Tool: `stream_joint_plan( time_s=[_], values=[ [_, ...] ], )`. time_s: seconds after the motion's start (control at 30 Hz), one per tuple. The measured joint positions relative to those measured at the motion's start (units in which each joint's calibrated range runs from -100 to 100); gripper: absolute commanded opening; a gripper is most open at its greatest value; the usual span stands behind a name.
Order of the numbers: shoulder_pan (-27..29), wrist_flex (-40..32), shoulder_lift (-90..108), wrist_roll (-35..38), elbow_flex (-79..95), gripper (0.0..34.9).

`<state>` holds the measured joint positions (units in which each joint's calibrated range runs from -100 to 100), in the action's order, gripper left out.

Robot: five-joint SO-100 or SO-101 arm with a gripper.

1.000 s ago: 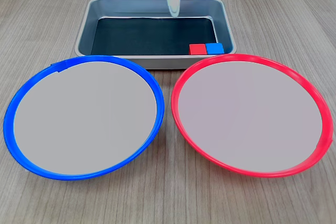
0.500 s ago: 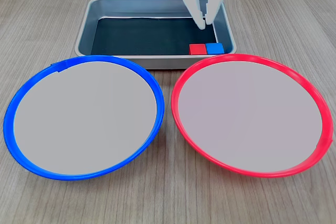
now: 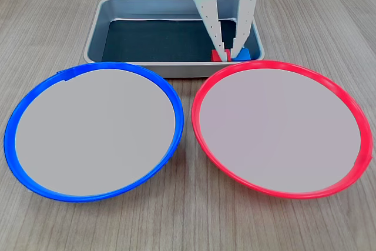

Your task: Move two blocks from tray to matching dishes

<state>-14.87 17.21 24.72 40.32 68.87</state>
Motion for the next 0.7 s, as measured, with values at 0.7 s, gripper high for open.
stream_joint_plan(
  time_s=[0.7],
  values=[
    [9.56,38.74,0.00,10.60,-14.97,0.0]
  ],
)
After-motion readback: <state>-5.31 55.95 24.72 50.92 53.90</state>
